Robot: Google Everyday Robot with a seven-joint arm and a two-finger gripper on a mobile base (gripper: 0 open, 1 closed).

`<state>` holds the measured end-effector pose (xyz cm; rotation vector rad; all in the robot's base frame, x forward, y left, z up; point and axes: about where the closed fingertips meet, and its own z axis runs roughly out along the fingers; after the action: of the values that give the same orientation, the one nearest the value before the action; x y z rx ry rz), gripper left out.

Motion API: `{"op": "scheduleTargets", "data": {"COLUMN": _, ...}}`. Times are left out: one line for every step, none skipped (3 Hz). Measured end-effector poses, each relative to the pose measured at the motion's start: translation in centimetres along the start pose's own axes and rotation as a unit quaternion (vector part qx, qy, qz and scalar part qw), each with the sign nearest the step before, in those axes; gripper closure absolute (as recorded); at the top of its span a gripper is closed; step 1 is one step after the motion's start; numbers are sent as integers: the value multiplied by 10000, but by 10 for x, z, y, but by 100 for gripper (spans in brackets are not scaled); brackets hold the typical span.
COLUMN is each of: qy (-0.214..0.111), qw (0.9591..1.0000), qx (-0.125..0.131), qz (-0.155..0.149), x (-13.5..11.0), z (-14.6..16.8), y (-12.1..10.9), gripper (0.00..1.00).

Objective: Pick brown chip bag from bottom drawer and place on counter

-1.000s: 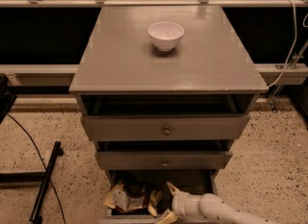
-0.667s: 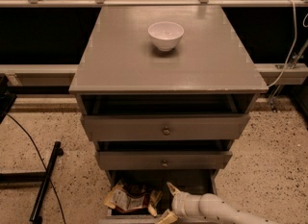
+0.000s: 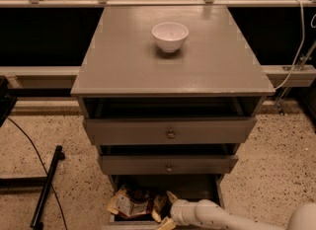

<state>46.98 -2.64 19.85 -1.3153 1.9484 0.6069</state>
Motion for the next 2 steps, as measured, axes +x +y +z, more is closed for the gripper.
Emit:
{"op": "scheduleTargets", "data": {"qy": -22, "qw": 10000, "qx": -19, "qz": -6, "x": -1, "z": 4, "y": 0, "gripper": 0}}
{"op": "scheduleTargets", "data": {"qy": -206, "qw": 9997, "qx": -87, "qz": -110, "x": -18, "z": 12, "y": 1, "gripper": 0}}
